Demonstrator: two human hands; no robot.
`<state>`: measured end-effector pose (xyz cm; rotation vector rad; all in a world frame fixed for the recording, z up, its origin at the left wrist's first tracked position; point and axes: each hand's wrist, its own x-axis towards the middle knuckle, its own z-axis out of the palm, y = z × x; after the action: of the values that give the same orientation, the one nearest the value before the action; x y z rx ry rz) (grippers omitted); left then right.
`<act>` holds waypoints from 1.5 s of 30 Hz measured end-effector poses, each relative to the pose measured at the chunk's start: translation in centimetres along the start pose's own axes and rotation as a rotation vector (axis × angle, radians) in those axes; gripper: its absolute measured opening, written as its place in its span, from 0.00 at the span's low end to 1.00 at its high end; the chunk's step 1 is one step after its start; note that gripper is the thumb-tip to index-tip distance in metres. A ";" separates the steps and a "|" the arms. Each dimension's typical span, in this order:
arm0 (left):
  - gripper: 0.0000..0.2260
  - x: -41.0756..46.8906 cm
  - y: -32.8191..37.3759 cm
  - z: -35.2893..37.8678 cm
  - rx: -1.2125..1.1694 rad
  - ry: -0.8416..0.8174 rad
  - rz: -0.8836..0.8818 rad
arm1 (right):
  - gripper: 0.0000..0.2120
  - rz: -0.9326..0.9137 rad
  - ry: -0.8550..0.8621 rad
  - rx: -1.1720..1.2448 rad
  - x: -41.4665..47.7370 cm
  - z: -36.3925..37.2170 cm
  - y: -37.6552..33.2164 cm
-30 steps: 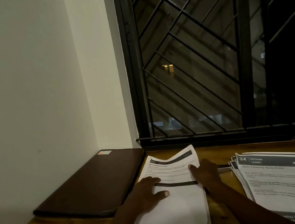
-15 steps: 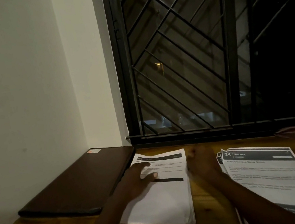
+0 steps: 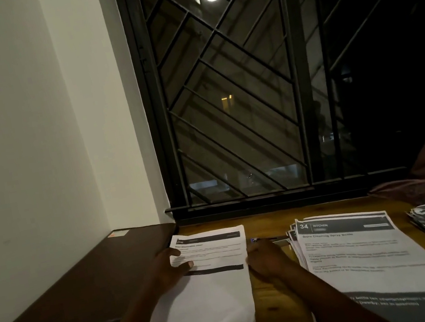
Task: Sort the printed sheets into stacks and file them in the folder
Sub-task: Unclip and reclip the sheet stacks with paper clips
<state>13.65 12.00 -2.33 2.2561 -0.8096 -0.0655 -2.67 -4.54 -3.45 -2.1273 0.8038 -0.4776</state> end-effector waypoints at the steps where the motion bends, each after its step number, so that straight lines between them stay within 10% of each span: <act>1: 0.20 0.0 -0.1 -0.3 0.017 0.005 0.001 | 0.13 0.002 0.009 0.016 0.0 0.2 -0.2; 9: 0.15 -0.7 2.4 -0.4 0.121 0.079 0.111 | 0.07 0.007 0.215 0.136 -0.2 -3.1 0.3; 15: 0.17 -2.1 9.8 4.5 -0.281 -0.042 0.142 | 0.07 0.039 0.351 0.255 -0.9 -9.4 3.1; 21: 0.15 -3.8 15.2 10.3 -0.629 -0.408 -0.105 | 0.15 0.177 0.375 0.019 -2.3 -17.2 9.8; 31: 0.08 -5.2 19.7 13.1 -0.757 -0.552 -0.259 | 0.27 0.261 0.386 -0.347 -4.5 -19.6 15.5; 40: 0.13 -5.7 19.6 16.1 -0.857 -0.537 -0.233 | 0.28 0.181 0.443 -0.090 -5.2 -19.3 16.6; 45: 0.14 -5.2 20.2 12.9 -1.029 -0.512 -0.105 | 0.20 0.092 0.067 0.728 -6.0 -20.9 14.9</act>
<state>-4.74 -3.89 0.44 1.2871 -0.6709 -0.9178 -24.64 -19.03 -2.79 -1.4021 0.6306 -0.6735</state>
